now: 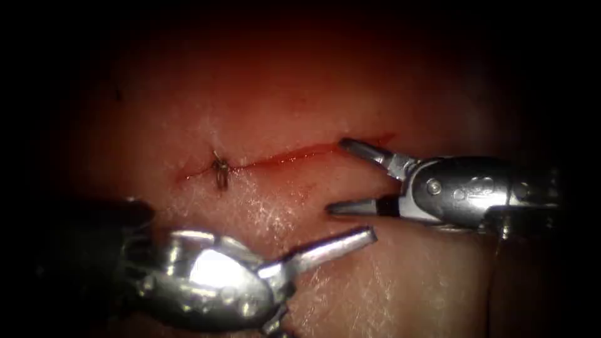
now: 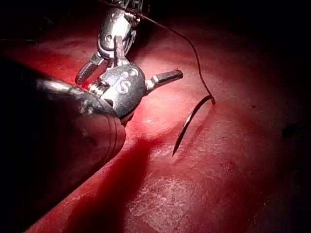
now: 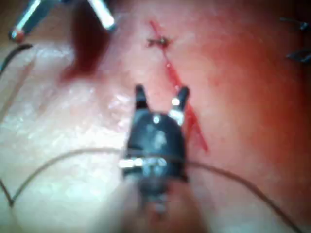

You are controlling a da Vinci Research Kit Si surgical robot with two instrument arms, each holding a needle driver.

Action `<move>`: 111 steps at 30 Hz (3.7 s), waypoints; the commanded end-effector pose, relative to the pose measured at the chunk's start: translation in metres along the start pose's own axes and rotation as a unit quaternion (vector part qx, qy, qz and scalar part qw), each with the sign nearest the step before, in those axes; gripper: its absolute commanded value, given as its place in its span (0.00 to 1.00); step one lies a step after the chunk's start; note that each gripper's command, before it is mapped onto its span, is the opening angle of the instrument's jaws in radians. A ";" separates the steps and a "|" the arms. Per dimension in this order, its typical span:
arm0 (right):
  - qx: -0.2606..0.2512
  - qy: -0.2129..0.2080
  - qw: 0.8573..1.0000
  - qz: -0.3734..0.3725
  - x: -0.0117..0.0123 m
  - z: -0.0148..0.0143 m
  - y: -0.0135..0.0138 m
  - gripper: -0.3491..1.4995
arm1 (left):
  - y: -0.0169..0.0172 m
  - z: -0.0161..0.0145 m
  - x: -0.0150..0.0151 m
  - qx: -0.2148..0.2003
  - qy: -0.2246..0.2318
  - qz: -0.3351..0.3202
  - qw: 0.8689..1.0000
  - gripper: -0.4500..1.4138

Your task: Wound Closure

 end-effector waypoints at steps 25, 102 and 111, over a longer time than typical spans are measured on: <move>0.001 -0.004 1.000 -0.006 -0.0017 0.0016 0.0002 0.75 | -0.0064 0.0089 0.0014 0.018 -0.095 0.314 0.944 0.84; -0.023 -0.005 1.000 -0.007 -0.0031 -0.0014 0.0014 0.75 | -0.0217 -0.0187 -0.0137 0.098 -0.205 0.301 0.926 0.00; -0.022 -0.004 1.000 -0.006 -0.0028 -0.0016 0.0006 0.75 | -0.0226 -0.0155 -0.0152 0.103 -0.208 0.303 0.924 0.00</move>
